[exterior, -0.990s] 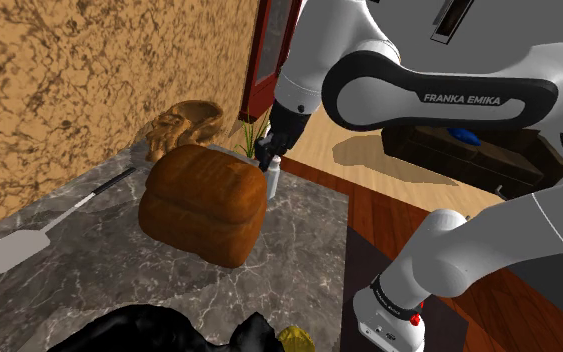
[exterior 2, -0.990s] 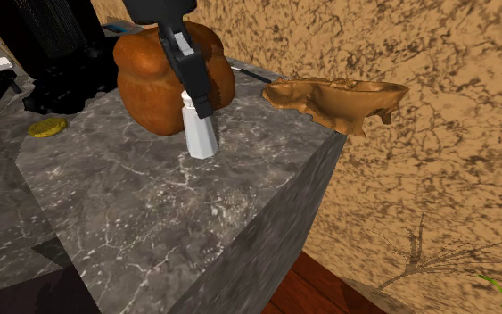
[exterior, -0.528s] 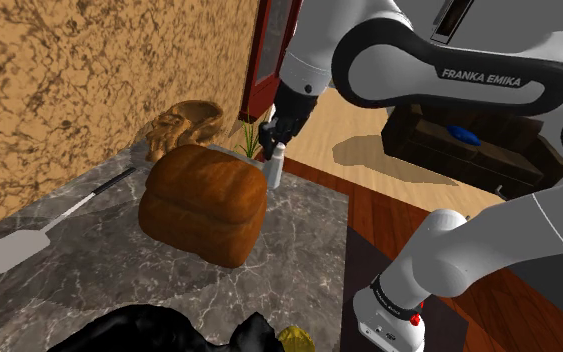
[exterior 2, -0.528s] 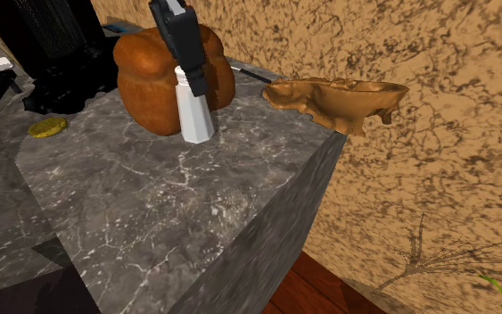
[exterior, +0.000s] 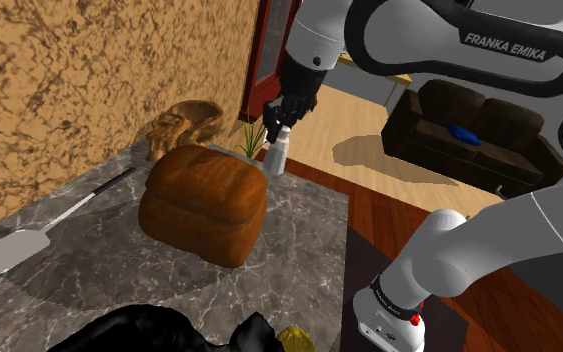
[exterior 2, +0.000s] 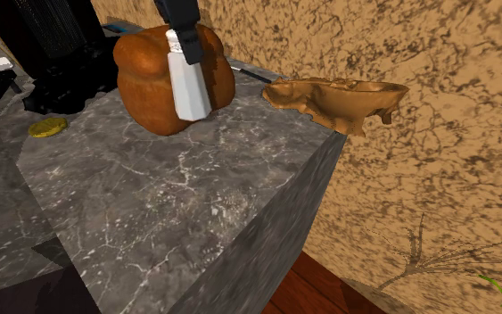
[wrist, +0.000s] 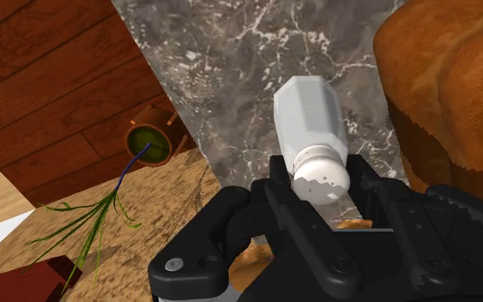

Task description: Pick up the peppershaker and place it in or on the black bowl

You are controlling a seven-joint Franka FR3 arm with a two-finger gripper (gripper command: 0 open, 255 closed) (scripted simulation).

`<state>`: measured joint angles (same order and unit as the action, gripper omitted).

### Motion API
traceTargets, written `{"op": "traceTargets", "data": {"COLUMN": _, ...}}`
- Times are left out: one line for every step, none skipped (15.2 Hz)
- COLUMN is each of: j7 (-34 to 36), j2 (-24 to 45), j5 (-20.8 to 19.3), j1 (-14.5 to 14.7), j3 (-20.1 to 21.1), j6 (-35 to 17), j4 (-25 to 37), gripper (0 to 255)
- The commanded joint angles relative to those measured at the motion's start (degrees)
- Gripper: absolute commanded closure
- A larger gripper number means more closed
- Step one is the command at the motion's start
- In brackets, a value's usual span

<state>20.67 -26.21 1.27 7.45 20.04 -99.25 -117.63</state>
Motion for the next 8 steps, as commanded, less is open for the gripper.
{"op": "traceTargets", "data": {"j7": -0.1, "j2": 0.4, "j5": -0.2, "j1": -0.1, "j3": -0.1, "j6": 1.6, "j4": 2.0, "gripper": 255}}
{"op": "traceTargets", "data": {"j7": -0.1, "j2": 0.6, "j5": -0.2, "j1": -0.2, "j3": -0.1, "j6": 2.4, "j4": 2.9, "gripper": 255}}
{"op": "traceTargets", "data": {"j7": -0.2, "j2": 0.8, "j5": -0.3, "j1": -0.2, "j3": -0.1, "j6": 3.1, "j4": 3.9, "gripper": 255}}
{"op": "traceTargets", "data": {"j7": -0.2, "j2": 1.0, "j5": -0.4, "j1": -0.3, "j3": -0.1, "j6": 3.9, "j4": 4.9, "gripper": 255}}
{"op": "traceTargets", "data": {"j7": -0.2, "j2": 1.2, "j5": -0.4, "j1": -0.3, "j3": -0.2, "j6": 4.6, "j4": 5.8, "gripper": 255}}
{"op": "traceTargets", "data": {"j7": -0.2, "j2": 1.4, "j5": -0.5, "j1": -0.4, "j3": -0.2, "j6": 5.4, "j4": 6.8, "gripper": 255}}
{"op": "traceTargets", "data": {"j7": -0.3, "j2": 1.7, "j5": -0.6, "j1": -0.5, "j3": -0.2, "j6": 6.2, "j4": 7.8, "gripper": 255}}
{"op": "traceTargets", "data": {"j7": -0.3, "j2": 2.0, "j5": -0.6, "j1": -0.5, "j3": -0.2, "j6": 6.9, "j4": 8.8, "gripper": 255}}
